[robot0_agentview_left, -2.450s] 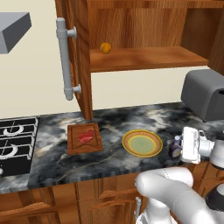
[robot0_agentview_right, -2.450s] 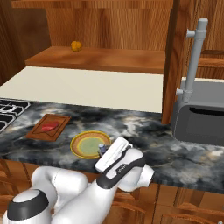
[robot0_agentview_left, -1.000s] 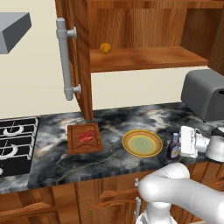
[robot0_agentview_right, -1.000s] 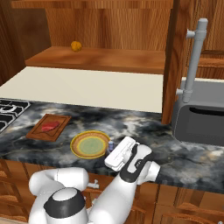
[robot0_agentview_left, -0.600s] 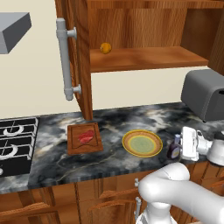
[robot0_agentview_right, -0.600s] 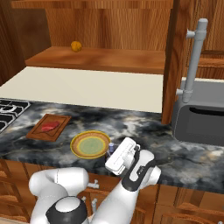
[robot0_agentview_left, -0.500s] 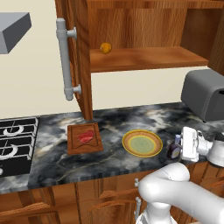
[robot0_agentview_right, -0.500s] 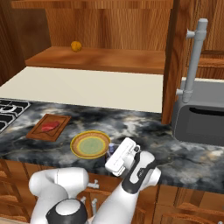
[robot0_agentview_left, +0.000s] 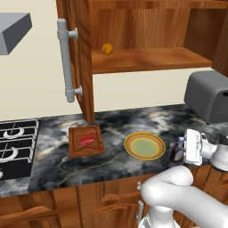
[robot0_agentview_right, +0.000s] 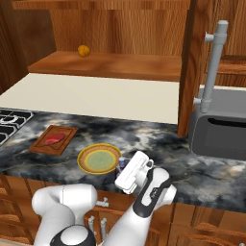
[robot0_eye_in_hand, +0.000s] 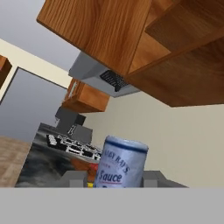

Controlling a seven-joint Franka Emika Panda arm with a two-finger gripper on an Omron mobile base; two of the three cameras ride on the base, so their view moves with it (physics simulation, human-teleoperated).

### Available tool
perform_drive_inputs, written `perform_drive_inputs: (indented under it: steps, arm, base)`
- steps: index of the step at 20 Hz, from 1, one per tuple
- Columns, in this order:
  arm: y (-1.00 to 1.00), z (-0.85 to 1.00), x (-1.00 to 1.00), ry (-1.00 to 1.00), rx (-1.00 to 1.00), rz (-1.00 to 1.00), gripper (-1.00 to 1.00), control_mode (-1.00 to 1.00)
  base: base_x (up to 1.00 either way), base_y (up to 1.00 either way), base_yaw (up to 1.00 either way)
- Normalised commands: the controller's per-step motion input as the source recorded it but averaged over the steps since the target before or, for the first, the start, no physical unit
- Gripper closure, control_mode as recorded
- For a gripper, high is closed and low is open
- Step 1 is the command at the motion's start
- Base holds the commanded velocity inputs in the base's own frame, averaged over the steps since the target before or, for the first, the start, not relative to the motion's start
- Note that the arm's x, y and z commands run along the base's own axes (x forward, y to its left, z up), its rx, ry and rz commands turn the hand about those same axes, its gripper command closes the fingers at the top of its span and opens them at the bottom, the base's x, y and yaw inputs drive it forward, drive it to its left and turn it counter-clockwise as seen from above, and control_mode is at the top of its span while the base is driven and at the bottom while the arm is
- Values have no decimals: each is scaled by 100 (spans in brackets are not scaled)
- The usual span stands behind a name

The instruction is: Pick the steak from the plate and place it on the cutting board. Then pick the condiment bottle from the cabinet and place it next to the cutting board.

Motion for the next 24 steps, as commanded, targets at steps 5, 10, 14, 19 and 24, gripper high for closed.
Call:
perform_drive_inputs:
  steps: [5,10,14,19,24]
  arm:
    - [17,-15,0,0,-1,0,100,-100]
    - [12,-16,0,0,0,0,100,-100]
    - [12,-15,0,0,-1,0,100,-100]
    - [15,-17,0,0,-1,0,100,-100]
    - [14,-17,0,0,-1,0,100,-100]
  base:
    - [0,0,0]
    - [0,0,0]
    - [0,0,0]
    - [0,0,0]
    - [0,0,0]
